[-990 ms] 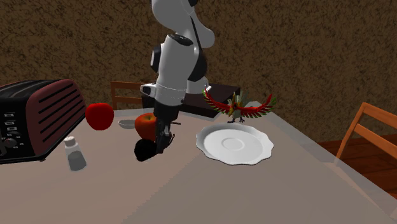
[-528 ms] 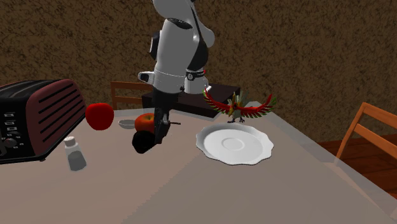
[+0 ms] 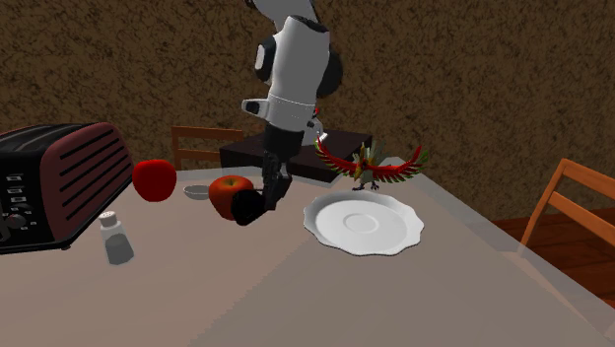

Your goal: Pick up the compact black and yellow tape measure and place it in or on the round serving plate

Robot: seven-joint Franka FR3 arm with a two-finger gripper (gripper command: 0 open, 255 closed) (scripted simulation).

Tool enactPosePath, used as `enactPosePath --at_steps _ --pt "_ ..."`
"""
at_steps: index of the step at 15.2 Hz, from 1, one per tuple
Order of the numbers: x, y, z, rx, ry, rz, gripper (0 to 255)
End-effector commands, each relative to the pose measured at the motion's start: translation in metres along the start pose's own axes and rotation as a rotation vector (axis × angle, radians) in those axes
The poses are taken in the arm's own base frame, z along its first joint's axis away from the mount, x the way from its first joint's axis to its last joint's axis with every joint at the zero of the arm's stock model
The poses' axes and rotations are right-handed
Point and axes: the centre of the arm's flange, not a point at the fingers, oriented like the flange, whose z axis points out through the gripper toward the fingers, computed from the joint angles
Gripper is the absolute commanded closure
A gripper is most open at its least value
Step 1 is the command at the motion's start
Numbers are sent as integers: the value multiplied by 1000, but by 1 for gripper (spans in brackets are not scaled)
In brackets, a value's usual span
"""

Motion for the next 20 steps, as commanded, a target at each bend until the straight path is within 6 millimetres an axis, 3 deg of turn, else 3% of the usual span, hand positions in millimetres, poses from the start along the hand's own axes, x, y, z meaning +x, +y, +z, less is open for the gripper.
enactPosePath --at_steps 1,17,20 --pt "-27 2 -6 0 1 1 255" --pt "-231 10 -51 0 1 1 255" --pt "-235 9 -36 0 1 1 255"
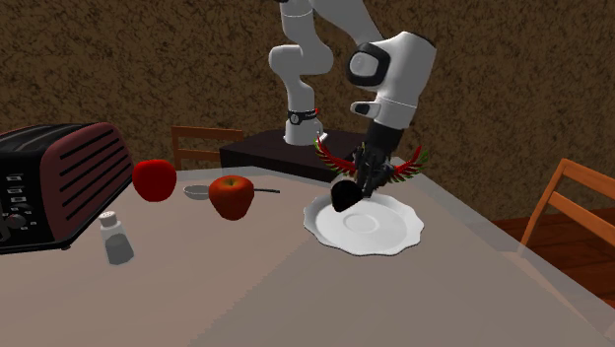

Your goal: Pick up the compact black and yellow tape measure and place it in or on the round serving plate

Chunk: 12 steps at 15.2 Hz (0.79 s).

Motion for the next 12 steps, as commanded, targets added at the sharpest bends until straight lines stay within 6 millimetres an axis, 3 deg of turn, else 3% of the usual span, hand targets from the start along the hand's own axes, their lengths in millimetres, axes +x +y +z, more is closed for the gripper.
enactPosePath --at_steps 1,9,12 --pt "-4 -2 9 0 0 1 255" --pt "-14 -4 48 0 0 1 255" --pt "-14 -4 48 0 0 1 255"
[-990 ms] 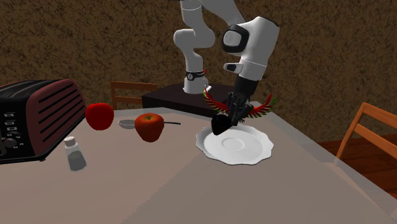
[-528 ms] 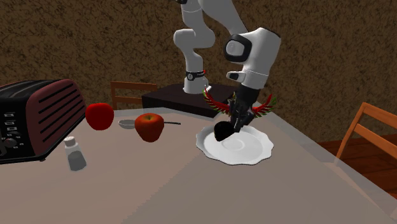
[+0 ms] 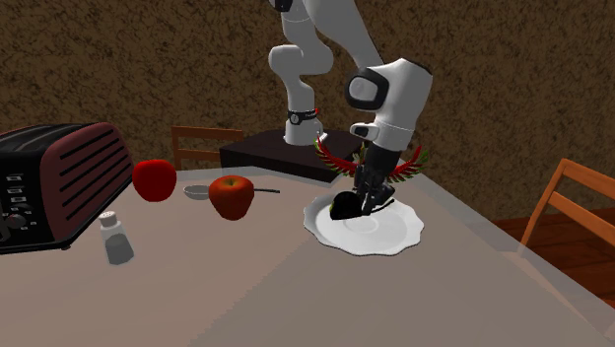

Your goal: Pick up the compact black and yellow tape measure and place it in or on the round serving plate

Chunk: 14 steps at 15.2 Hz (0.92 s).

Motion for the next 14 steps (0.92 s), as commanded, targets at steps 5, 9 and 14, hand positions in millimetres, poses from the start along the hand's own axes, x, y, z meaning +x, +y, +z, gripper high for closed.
enactPosePath --at_steps 5,9,14 --pt "0 0 1 0 0 0 0" --pt "0 0 1 0 0 0 0" --pt "0 0 -49 0 0 0 0"
